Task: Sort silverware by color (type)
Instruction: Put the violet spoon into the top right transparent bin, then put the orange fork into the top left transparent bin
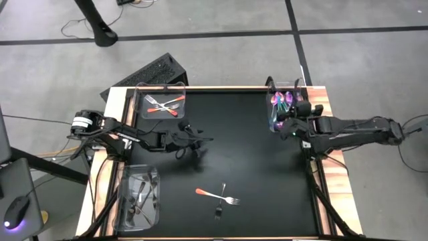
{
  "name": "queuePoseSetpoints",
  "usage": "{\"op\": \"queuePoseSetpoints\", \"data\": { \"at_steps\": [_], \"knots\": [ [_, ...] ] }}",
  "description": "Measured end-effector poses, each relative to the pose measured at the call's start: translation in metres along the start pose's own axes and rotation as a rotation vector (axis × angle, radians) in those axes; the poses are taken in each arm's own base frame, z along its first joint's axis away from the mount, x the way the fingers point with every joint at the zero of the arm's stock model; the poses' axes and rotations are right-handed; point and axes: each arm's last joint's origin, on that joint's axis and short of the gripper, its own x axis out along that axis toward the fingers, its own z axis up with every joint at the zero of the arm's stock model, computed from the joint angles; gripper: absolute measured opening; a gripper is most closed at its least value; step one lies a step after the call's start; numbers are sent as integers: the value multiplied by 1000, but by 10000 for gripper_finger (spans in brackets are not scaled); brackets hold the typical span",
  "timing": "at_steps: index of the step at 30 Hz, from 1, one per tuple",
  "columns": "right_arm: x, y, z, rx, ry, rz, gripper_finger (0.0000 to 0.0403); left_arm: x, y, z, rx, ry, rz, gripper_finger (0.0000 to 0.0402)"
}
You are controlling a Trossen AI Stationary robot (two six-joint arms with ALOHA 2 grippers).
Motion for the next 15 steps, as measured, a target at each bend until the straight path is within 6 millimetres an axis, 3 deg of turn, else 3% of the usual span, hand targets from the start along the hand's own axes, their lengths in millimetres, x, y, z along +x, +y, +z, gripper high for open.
{"op": "queuePoseSetpoints", "data": {
  "at_steps": [5,10,15],
  "knots": [
    [21,-5,-4,-28,127,-92,39,-1,-3,-2,-87,16,-6,155],
    [35,-9,-5,-70,228,-122,123,-14,-23,-4,-95,-9,-7,155],
    [34,-4,-4,-177,235,-55,207,-37,-36,4,-85,-82,10,155]
  ]
}}
